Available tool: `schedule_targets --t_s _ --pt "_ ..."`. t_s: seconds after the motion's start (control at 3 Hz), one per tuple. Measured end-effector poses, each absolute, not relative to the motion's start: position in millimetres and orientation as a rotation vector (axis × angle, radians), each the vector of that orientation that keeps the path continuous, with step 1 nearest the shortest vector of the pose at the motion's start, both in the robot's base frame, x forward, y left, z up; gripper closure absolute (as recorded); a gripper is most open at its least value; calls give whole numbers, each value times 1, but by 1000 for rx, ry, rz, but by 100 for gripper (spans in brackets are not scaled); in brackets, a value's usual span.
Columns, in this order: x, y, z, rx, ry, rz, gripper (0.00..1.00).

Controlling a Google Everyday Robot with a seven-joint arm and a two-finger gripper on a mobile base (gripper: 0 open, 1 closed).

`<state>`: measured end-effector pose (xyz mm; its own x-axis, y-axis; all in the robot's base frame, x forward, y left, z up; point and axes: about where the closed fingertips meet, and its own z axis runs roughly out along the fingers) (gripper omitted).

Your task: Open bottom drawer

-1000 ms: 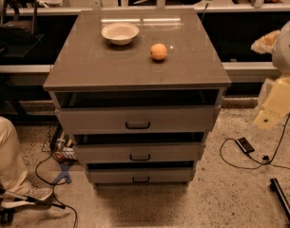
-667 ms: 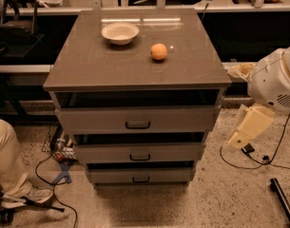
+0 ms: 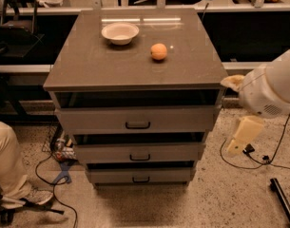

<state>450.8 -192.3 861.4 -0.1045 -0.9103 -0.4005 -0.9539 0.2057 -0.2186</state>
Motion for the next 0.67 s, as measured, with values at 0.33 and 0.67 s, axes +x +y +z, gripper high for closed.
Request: schedule_targets --t_s 0.33,0.67 --pt "474 -207 791 -1882 2011 143 0" --pt "490 -220 702 -1996 2017 230 0"
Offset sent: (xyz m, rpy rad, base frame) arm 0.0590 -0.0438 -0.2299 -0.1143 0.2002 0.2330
